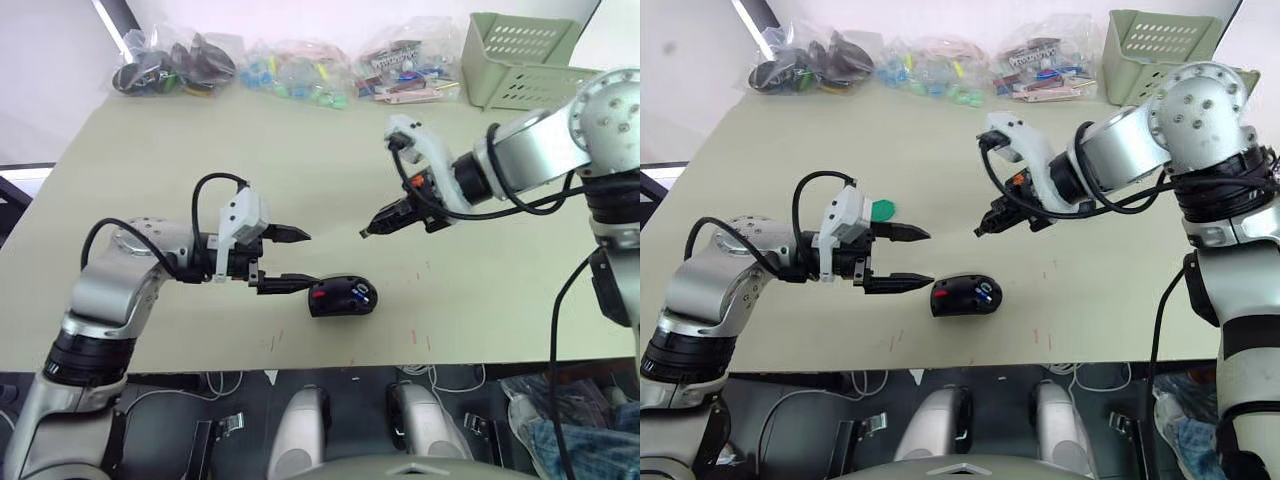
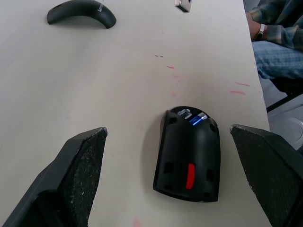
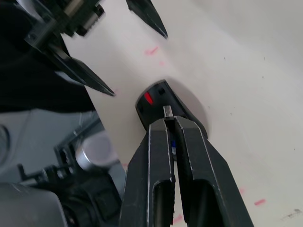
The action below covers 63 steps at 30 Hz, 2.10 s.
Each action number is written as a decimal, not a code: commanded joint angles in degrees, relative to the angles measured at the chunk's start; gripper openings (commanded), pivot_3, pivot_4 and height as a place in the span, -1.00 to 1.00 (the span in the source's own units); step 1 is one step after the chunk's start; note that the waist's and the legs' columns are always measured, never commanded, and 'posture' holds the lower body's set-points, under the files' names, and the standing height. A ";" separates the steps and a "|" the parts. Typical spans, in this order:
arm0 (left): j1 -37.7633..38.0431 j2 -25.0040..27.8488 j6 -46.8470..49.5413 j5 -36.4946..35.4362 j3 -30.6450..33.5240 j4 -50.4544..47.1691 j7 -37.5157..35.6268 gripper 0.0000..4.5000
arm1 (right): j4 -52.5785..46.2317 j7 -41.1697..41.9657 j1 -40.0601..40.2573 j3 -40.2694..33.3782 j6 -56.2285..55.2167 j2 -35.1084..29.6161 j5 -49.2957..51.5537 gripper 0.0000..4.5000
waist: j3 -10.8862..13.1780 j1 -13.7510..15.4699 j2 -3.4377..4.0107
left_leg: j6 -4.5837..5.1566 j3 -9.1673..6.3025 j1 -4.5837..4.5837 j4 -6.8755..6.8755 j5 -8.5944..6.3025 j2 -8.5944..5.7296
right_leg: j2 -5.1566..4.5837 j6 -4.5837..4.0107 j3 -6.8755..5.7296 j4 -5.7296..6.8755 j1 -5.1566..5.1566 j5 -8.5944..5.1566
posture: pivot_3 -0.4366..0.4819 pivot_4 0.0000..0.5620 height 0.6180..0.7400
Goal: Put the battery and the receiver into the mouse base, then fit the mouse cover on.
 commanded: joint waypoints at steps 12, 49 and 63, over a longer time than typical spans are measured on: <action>3.61 -1.75 -10.83 4.49 -4.04 0.88 -0.21 0.97 | -4.51 29.52 -10.75 14.44 -1.60 4.64 -29.69 -1.00 | 0.00 0.30 0.00 | 0.00 -0.01 -0.02 0.02 0.00 -0.04 | -0.07 0.00 -0.10 0.00 -0.01 0.00 | -0.05 -0.47 1.00; -1.53 -10.01 -21.59 18.67 -16.16 9.58 0.98 0.44 | -5.36 39.43 -3.98 15.23 0.36 5.61 -40.95 -1.00 | -0.02 0.16 -0.02 | 0.00 -0.09 0.01 0.05 0.00 -0.04 | -0.05 0.00 -0.15 0.08 0.02 0.01 | -0.05 -0.47 1.00; -2.22 -10.92 -21.82 18.91 -16.19 10.84 1.16 0.44 | -2.76 37.33 0.16 16.12 0.36 8.87 -42.92 -1.00 | -0.02 0.20 -0.01 | 0.00 -0.09 0.00 0.07 0.00 -0.05 | -0.05 0.00 -0.15 0.10 0.02 0.01 | -0.05 -0.47 1.00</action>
